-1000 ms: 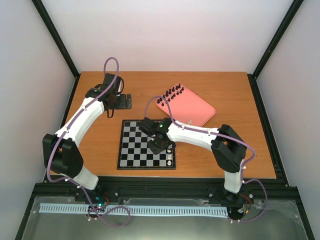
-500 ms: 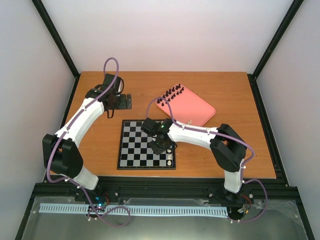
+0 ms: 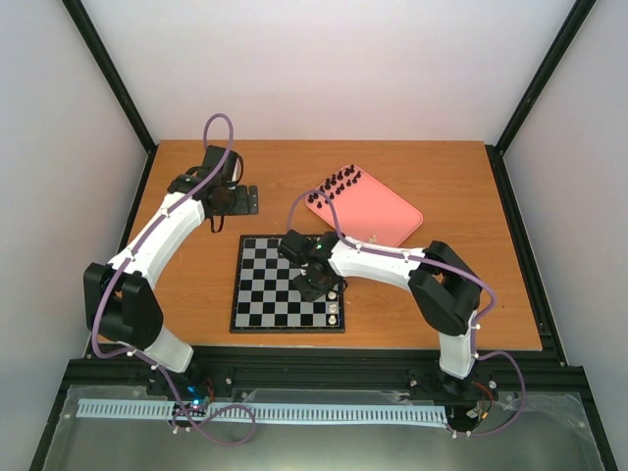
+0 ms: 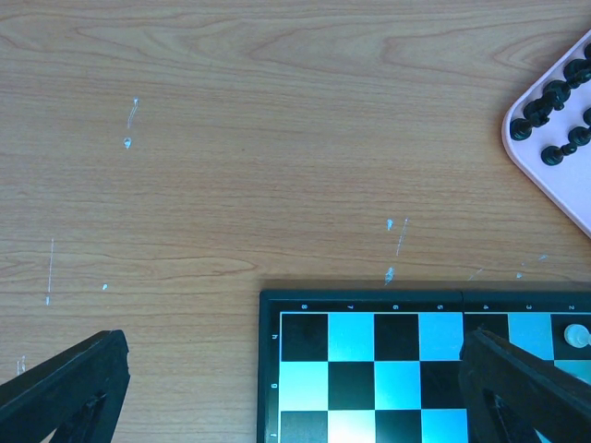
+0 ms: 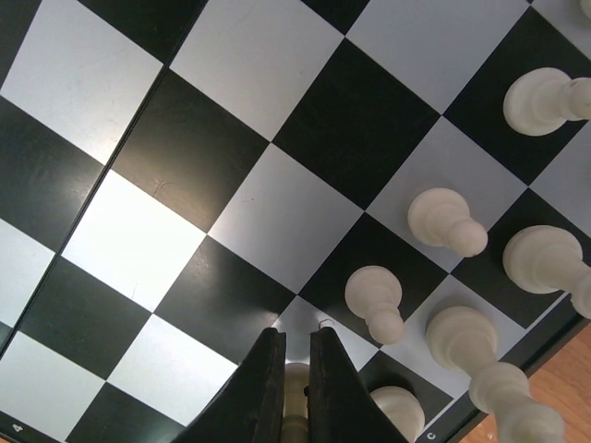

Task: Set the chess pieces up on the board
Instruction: Place the chess piece on the chessboard.

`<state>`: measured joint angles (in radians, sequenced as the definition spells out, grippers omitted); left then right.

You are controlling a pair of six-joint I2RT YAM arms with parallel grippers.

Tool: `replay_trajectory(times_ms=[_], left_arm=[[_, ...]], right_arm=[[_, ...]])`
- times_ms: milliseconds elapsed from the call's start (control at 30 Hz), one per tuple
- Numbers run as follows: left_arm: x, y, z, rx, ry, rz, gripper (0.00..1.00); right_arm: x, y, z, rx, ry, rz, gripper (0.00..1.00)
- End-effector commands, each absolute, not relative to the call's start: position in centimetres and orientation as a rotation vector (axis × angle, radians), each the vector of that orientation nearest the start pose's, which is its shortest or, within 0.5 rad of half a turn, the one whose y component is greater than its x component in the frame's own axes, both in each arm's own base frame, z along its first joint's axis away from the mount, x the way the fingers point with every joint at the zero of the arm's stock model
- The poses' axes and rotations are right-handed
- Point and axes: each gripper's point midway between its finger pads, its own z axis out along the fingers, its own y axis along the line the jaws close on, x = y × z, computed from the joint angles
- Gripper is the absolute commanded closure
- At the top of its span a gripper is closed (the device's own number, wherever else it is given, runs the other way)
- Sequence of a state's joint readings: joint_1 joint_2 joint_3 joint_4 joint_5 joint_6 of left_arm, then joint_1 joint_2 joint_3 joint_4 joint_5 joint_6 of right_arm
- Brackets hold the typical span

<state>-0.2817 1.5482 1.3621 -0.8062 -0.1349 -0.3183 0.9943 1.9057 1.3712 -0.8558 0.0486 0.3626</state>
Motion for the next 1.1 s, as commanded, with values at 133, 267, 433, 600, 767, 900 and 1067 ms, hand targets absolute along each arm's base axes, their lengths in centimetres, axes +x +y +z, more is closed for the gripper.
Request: replay_trajectory(times_ms=[133, 267, 433, 600, 767, 900, 1067], left_arm=[[39.4, -8.9, 19.6, -0.118, 2.512, -0.071, 0.00], [39.4, -8.8, 19.5, -0.118, 2.512, -0.070, 0.00], [39.4, -8.8, 19.5, -0.115, 2.512, -0.068, 0.00], [39.3, -8.8, 19.4, -0.116, 2.514, -0.067, 0.00], [39.2, -8.8, 19.5, -0.115, 2.515, -0.066, 0.00], [39.2, -8.7, 19.6, -0.117, 2.512, -0.066, 0.00], [39.2, -8.8, 19.7, -0.119, 2.511, -0.070, 0.00]], right_arm=[[22.1, 32.2, 3.3, -0.931, 2.843, 0.097, 0.94], [22.1, 32.2, 3.2, -0.934, 2.843, 0.096, 0.93], [22.1, 32.1, 3.3, -0.937, 2.842, 0.091, 0.83], [22.0, 32.2, 3.7, -0.947, 2.836, 0.108, 0.76], [21.8, 32.7, 5.6, -0.962, 2.814, 0.165, 0.74], [21.6, 33.1, 7.9, -0.976, 2.785, 0.205, 0.67], [21.8, 33.0, 11.3, -0.955, 2.746, 0.230, 0.64]])
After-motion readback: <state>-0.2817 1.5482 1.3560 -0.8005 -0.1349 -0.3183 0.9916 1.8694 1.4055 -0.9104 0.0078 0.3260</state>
